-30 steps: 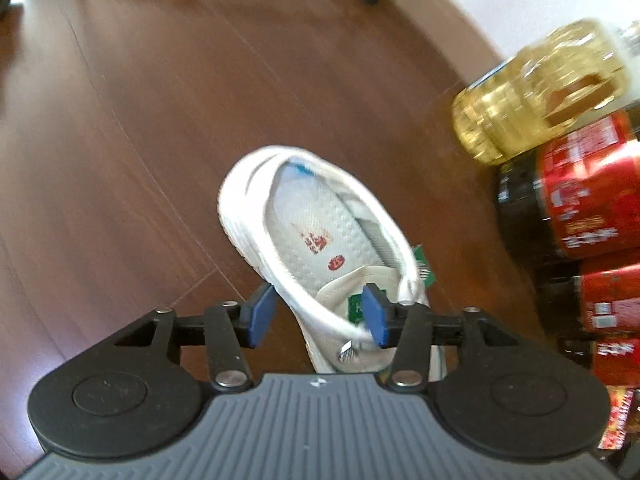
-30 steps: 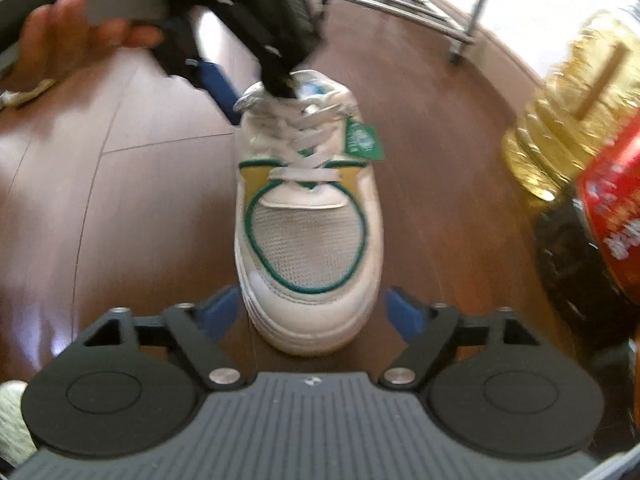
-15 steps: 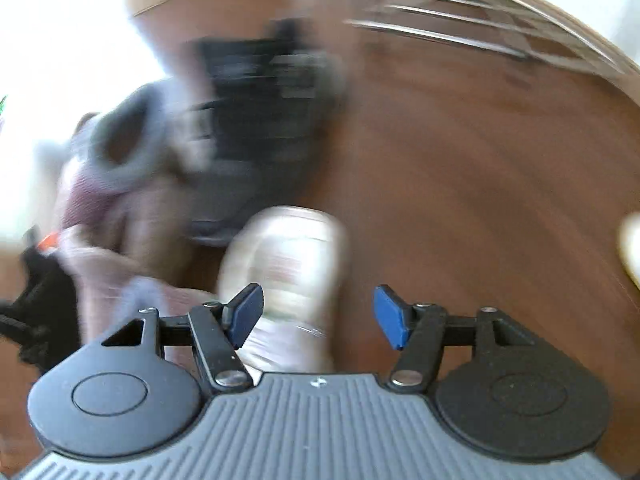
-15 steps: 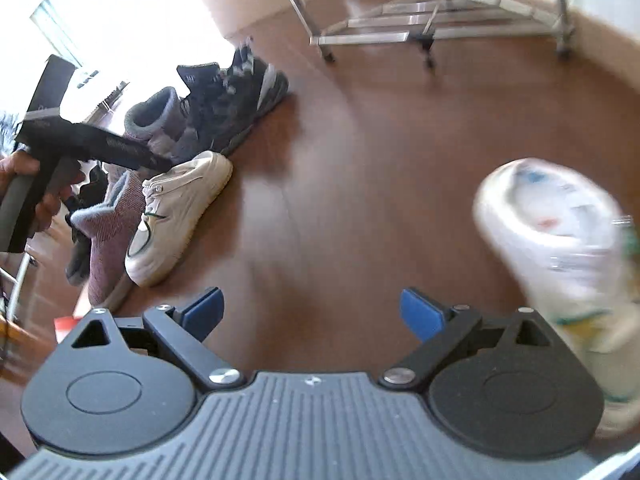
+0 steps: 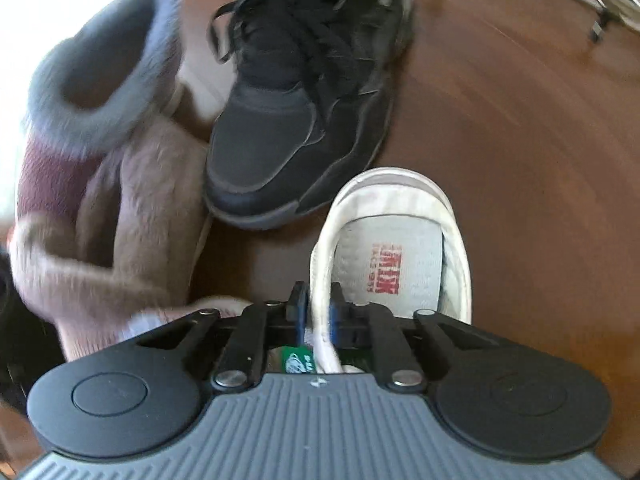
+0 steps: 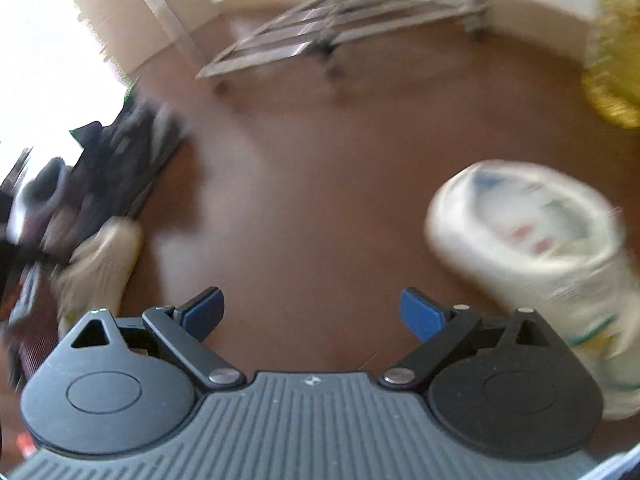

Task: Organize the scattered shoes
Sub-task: 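Carry both white sneakers toward the oil bottles and set them down, then align the white sneakers side by side beside the bottles and release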

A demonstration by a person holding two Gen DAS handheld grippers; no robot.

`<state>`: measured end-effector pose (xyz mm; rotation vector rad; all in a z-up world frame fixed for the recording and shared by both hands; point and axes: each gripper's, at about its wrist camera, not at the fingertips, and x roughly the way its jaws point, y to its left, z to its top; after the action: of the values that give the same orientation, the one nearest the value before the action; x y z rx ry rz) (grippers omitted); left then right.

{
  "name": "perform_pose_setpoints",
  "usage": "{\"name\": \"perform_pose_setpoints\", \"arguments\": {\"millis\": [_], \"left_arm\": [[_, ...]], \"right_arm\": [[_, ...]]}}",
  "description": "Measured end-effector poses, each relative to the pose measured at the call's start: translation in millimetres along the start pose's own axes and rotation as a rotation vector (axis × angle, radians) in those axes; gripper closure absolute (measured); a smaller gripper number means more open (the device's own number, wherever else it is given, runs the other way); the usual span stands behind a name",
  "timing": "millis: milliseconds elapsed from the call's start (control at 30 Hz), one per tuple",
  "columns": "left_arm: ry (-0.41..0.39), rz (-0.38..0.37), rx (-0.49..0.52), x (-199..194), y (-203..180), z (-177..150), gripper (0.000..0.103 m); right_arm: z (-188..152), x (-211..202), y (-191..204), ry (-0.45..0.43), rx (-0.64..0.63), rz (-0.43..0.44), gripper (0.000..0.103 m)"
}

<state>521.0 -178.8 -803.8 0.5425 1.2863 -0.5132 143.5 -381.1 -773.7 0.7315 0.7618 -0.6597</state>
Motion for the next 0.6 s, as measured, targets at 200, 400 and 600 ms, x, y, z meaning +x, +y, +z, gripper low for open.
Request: {"name": "perform_pose_setpoints", "arguments": {"millis": [200, 400, 600], "left_arm": [[0.201, -0.142, -0.247, -13, -25, -54, 0.091], [0.350, -0.251, -0.153, -40, -62, -114, 0.082], [0.209, -0.216, -0.047, -105, -45, -131, 0.082]], "right_arm": [[-1, -30, -17, -0.065, -0.024, -0.017, 0.009], [-45, -37, 11, 0.133, -0.224, 0.179, 0.008], [-115, -18, 81, 0.320, -0.596, 0.403, 0.005]]}}
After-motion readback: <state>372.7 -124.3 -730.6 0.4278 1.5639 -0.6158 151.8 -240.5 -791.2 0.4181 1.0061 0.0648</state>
